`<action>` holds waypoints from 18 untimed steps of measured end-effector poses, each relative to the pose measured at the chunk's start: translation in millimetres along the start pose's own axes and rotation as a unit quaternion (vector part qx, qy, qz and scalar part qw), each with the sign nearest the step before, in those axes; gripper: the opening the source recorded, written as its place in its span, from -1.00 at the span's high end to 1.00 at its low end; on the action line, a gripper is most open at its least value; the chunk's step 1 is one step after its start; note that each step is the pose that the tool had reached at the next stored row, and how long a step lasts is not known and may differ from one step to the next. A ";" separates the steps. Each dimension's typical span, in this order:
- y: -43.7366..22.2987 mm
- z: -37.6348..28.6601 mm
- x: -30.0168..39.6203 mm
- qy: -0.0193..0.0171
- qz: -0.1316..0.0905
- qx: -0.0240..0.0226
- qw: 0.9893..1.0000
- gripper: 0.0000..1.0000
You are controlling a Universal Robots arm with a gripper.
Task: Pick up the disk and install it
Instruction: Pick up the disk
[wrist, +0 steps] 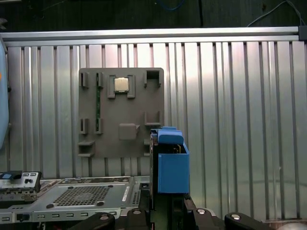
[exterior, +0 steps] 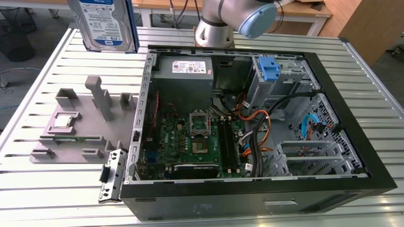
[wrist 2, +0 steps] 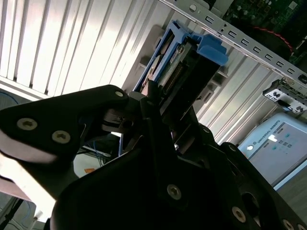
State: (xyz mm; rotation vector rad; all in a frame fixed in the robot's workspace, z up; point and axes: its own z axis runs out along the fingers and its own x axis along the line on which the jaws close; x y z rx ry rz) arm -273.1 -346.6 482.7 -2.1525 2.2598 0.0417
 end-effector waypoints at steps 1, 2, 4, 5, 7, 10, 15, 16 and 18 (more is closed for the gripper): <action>-0.8 0.0 0.0 0.000 0.000 0.000 1.000 0.30; -1.7 0.0 -0.1 0.000 0.000 0.000 1.000 0.30; -4.4 0.0 -0.2 0.000 0.000 0.000 1.000 0.30; -5.4 0.0 -0.3 0.000 0.000 0.000 1.000 0.30; -7.1 0.0 -0.3 0.000 0.000 0.000 1.000 0.30; -9.6 -0.1 -0.5 0.000 0.000 0.000 1.000 0.30; -13.1 0.0 -0.6 0.000 0.000 0.000 1.000 0.30; -13.8 0.0 -0.7 0.000 0.000 0.000 1.000 0.30; -15.5 0.0 -0.8 0.000 0.000 0.000 1.000 0.30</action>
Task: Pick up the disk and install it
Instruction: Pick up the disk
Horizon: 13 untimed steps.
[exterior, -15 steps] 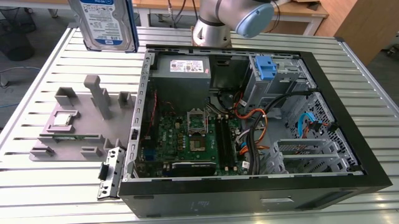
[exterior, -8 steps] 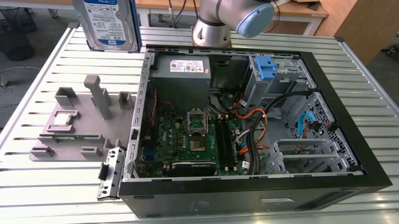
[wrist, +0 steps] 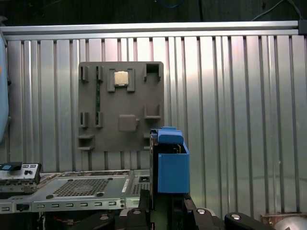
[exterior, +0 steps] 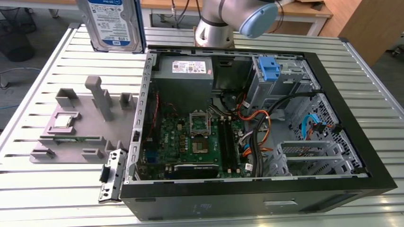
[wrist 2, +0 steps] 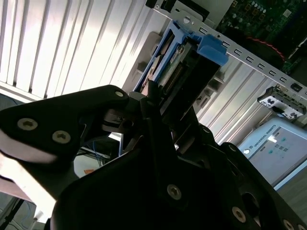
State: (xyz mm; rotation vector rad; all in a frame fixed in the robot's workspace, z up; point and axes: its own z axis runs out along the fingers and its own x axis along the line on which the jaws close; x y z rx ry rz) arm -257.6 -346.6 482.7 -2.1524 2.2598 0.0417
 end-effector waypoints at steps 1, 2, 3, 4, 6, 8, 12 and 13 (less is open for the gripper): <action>-1.2 0.0 -0.1 0.000 0.000 0.000 1.000 0.30; -2.5 0.0 -0.1 0.000 0.000 0.000 1.000 0.30; -3.7 0.0 -0.2 0.000 0.000 0.000 1.000 0.30; -5.0 0.0 -0.2 0.000 0.000 0.000 1.000 0.30; -7.5 0.0 -0.4 0.000 0.000 0.000 1.000 0.30; -11.1 0.0 -0.5 0.000 0.000 0.000 1.000 0.30; -16.0 -0.1 -0.8 0.000 0.000 0.000 1.000 0.30; -17.4 0.0 -0.8 0.000 0.000 0.000 1.000 0.30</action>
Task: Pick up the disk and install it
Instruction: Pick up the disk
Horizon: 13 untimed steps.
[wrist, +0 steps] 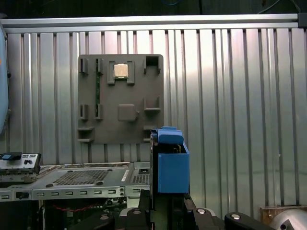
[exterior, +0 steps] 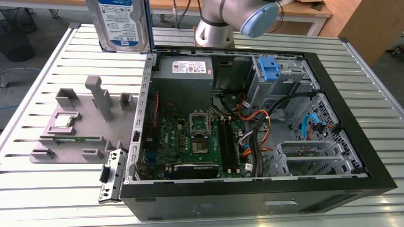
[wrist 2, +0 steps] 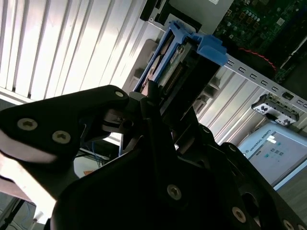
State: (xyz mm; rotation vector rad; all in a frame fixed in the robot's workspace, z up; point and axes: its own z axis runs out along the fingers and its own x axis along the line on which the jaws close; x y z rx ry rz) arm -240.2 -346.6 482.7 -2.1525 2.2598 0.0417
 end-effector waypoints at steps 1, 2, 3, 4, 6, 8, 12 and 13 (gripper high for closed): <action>-1.4 0.0 -0.1 0.000 0.000 0.000 1.000 0.30; -2.9 0.0 -0.1 0.000 0.000 0.000 1.000 0.30; -4.3 0.0 -0.2 0.000 0.000 0.000 1.000 0.30; -5.7 0.0 -0.3 0.000 0.000 0.000 1.000 0.30; -8.1 0.0 -0.4 0.000 0.000 0.000 1.000 0.30; -10.0 0.0 -0.5 0.000 0.000 0.000 1.000 0.30; -14.1 0.0 -0.7 0.000 0.000 0.000 1.000 0.30; -15.6 0.0 -0.8 0.000 0.000 0.000 1.000 0.30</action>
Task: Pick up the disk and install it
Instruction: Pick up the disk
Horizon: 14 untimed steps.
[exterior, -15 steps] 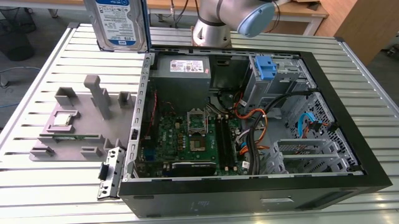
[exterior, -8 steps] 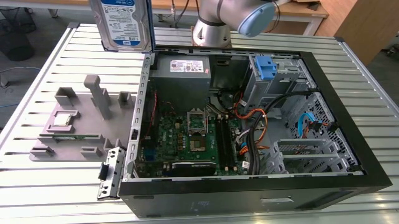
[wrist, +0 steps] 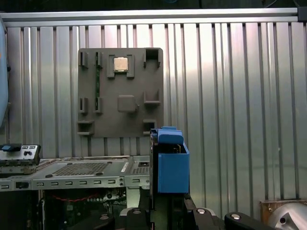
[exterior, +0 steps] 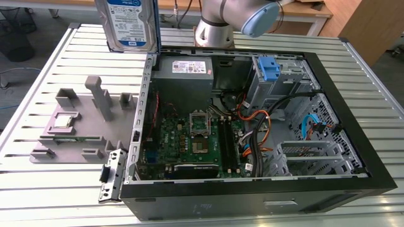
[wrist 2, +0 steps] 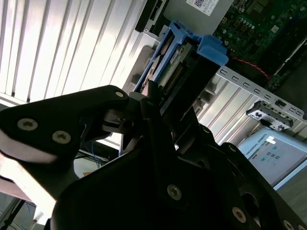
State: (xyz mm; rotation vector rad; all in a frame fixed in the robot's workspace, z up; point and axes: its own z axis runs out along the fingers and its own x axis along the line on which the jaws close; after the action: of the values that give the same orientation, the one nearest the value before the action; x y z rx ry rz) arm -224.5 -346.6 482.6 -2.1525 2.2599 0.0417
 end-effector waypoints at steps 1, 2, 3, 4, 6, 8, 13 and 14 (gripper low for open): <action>-1.6 0.0 -0.1 0.000 0.000 0.000 1.000 0.30; -3.3 0.1 -0.1 0.000 0.000 0.000 1.000 0.30; -5.1 0.0 -0.3 0.000 0.000 0.000 1.000 0.30; -7.0 0.0 -0.3 0.000 0.000 0.000 1.000 0.30; -10.5 0.1 -0.5 0.000 0.000 0.000 1.000 0.30; -13.9 0.1 -0.7 0.000 0.000 0.000 1.000 0.30; -21.8 0.1 -1.0 0.000 0.000 0.000 1.000 0.30; -22.6 0.1 -1.1 0.000 0.000 0.000 1.000 0.30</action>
State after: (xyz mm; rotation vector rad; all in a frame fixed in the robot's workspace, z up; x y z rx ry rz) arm -201.8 -346.6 482.5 -2.1526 2.2599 0.0417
